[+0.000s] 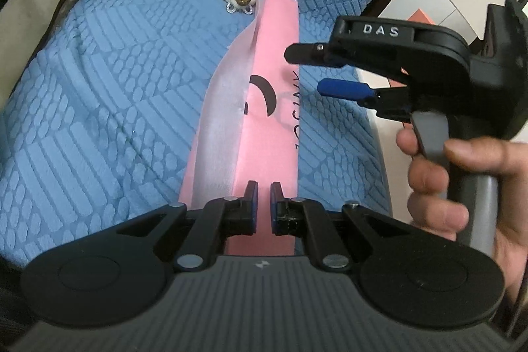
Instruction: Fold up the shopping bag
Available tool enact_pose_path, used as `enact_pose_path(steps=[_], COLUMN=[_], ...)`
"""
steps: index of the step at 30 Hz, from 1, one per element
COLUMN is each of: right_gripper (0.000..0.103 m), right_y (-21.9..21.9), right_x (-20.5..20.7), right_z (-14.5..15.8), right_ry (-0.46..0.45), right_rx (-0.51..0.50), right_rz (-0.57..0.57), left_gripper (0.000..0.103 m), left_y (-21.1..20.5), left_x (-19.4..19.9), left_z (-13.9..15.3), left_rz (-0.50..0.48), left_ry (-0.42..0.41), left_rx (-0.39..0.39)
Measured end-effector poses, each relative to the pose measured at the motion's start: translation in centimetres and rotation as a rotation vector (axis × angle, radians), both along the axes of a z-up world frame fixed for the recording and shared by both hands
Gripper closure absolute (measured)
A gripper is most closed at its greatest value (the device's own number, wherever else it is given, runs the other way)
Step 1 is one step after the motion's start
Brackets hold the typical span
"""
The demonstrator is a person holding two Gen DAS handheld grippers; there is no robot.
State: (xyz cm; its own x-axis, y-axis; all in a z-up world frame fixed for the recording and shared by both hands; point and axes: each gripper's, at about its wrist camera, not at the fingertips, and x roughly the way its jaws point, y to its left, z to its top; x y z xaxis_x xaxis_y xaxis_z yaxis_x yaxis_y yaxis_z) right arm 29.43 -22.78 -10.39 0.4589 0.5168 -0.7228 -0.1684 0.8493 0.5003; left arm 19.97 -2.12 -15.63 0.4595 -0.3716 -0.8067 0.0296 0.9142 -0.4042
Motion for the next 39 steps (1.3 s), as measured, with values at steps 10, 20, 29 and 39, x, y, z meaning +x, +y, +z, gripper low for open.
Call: enact_pose_path(steps=[10, 20, 29, 39], right_gripper=[0.046, 0.045, 0.046, 0.091], right_y=[0.6, -0.5, -0.4, -0.4], right_x=[2.6, 2.7, 0.6, -0.7], right_z=[-1.0, -1.8, -2.1, -1.8], right_ry=[-0.021, 0.069, 0.149, 0.141], right_rx=[-0.01, 0.157, 0.245, 0.184], right_rz=[-0.039, -0.015, 0.048, 0.058], left_gripper=[0.093, 0.093, 0.093, 0.093], left_y=[0.5, 0.8, 1.1, 1.3], left_x=[0.5, 0.7, 0.5, 0.4], left_z=[-0.1, -0.2, -0.4, -0.4], left_rz=[0.01, 0.023, 0.05, 0.072], left_ry=[0.013, 0.014, 0.012, 0.002], left_rx=[-0.024, -0.037, -0.062, -0.087])
